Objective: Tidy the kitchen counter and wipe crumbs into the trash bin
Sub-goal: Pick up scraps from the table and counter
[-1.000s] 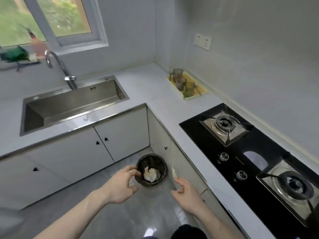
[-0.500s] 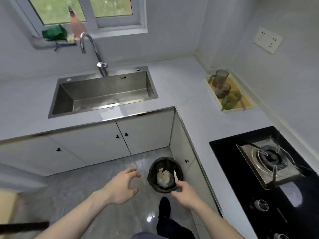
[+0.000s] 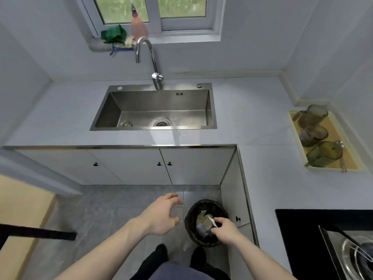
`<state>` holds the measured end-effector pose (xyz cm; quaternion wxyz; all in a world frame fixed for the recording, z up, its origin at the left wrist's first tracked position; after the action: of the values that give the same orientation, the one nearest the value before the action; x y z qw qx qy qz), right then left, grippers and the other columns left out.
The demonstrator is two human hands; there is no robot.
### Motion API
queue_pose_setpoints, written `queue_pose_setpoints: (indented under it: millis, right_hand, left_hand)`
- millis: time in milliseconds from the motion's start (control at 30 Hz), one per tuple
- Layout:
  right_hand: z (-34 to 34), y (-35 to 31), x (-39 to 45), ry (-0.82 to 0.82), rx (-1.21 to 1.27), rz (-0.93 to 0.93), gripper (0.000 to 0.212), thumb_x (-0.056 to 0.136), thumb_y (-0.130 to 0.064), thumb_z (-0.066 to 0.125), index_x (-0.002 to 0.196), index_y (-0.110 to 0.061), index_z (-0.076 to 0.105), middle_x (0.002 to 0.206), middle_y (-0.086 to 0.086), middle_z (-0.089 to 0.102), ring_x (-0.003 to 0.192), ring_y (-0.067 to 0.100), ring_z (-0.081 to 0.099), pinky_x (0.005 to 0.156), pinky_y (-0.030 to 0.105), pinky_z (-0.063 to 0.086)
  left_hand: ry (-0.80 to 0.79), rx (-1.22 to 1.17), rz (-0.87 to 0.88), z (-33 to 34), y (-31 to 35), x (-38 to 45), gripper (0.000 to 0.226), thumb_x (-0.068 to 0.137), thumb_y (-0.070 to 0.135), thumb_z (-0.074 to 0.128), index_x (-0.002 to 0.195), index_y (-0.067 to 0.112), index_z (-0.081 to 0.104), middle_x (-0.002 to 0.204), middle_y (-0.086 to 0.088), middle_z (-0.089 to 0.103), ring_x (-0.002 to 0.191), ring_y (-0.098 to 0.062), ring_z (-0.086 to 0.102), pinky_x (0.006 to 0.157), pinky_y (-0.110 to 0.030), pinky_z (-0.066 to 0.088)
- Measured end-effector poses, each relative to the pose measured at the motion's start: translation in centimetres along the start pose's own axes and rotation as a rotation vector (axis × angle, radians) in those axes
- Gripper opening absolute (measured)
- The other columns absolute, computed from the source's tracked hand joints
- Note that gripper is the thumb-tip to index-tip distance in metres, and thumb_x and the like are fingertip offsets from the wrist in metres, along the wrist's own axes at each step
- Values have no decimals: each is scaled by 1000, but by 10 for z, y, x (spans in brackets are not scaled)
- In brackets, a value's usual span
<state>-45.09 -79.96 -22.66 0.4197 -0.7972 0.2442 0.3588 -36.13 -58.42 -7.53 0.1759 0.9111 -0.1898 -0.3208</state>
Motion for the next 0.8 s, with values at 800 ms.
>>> queue_pose_setpoints:
  millis: [800]
  right_hand:
    - [-30, -101, -4, 125, 12, -195, 55, 93, -33, 66, 145, -32, 51, 159, -11, 36, 134, 12, 49, 113, 26, 38]
  left_hand:
    - [10, -37, 59, -53, -44, 22, 58, 90, 40, 61, 146, 35, 46, 163, 14, 26, 148, -12, 29, 119, -28, 29]
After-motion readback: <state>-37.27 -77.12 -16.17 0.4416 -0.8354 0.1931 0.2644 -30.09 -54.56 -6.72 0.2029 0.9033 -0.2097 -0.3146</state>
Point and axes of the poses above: each hand's wrist, its own x-axis towards the middle knuckle, its own z-axis out of the palm, y = z × x, the point moved 10 cm from there along x, towards the middle knuckle
